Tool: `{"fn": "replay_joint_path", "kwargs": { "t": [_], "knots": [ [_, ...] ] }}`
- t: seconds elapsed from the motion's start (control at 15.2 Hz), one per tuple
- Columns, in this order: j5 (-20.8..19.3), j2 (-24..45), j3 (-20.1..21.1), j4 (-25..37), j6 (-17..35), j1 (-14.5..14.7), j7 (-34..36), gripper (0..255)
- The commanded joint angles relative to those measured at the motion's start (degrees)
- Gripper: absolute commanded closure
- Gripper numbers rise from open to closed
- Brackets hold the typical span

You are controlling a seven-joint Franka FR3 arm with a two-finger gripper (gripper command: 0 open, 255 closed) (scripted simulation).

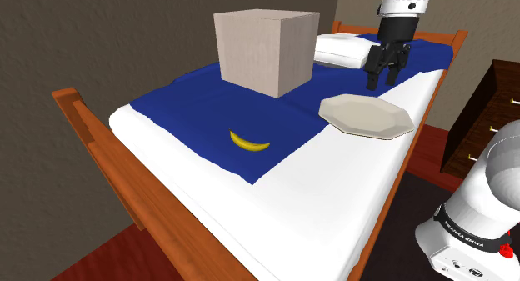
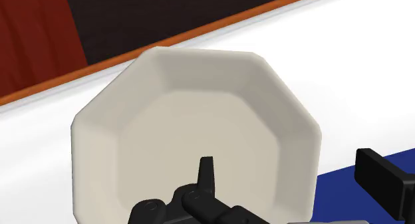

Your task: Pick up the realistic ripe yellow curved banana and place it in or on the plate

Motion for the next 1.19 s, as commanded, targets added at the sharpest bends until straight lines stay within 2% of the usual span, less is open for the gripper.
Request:
{"fn": "replay_joint_path", "kwargs": {
  "t": [0.0, 0.59, 1.12],
  "knots": [
    [0.0, 0.0, 0.0, 0.0, 0.0, 0.0, 0.0, 0],
    [3.93, 13.78, 6.46, 5.74, 9.23, 6.18, 0.48, 0],
    [4.86, 26.82, 12.07, 14.19, 14.99, 10.5, 1.18, 0]
  ]
}}
